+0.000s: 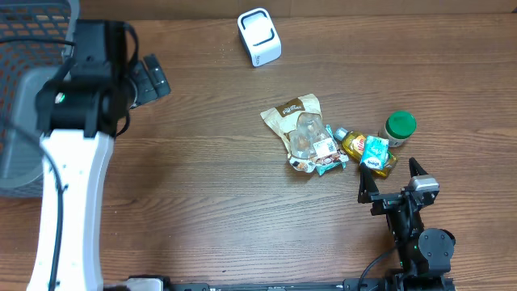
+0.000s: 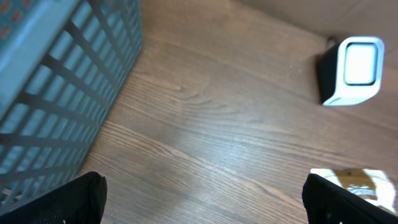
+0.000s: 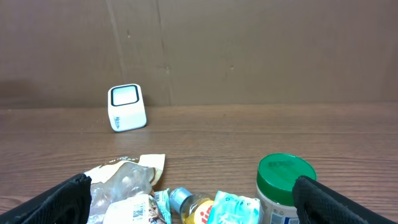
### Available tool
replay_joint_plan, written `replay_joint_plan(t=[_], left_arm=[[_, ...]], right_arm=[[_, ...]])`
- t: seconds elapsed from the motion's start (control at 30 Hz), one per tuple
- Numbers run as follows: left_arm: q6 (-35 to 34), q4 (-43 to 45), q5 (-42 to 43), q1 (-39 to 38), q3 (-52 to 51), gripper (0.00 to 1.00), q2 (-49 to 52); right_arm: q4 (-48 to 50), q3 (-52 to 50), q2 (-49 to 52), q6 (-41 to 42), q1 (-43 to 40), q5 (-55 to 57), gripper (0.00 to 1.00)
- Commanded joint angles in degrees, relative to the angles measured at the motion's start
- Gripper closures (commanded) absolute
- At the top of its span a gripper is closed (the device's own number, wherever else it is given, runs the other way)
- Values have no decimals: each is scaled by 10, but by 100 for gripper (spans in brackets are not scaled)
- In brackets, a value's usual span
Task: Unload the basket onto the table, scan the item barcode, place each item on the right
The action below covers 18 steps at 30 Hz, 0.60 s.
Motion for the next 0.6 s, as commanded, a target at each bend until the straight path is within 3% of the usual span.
replay_joint_plan(t=[0.0,0.33,0.57], left_arm=[[4,0,2,-4,5,0,-2],[4,3,2,-4,-2,1,-2],[-28,58,7,-4,-99,0,-3]], right_arm=[[2,-6,-5,-2,-3,1,0],[2,-6,-5,-2,-3,1,0],[2,-6,-5,-2,-3,1,0]])
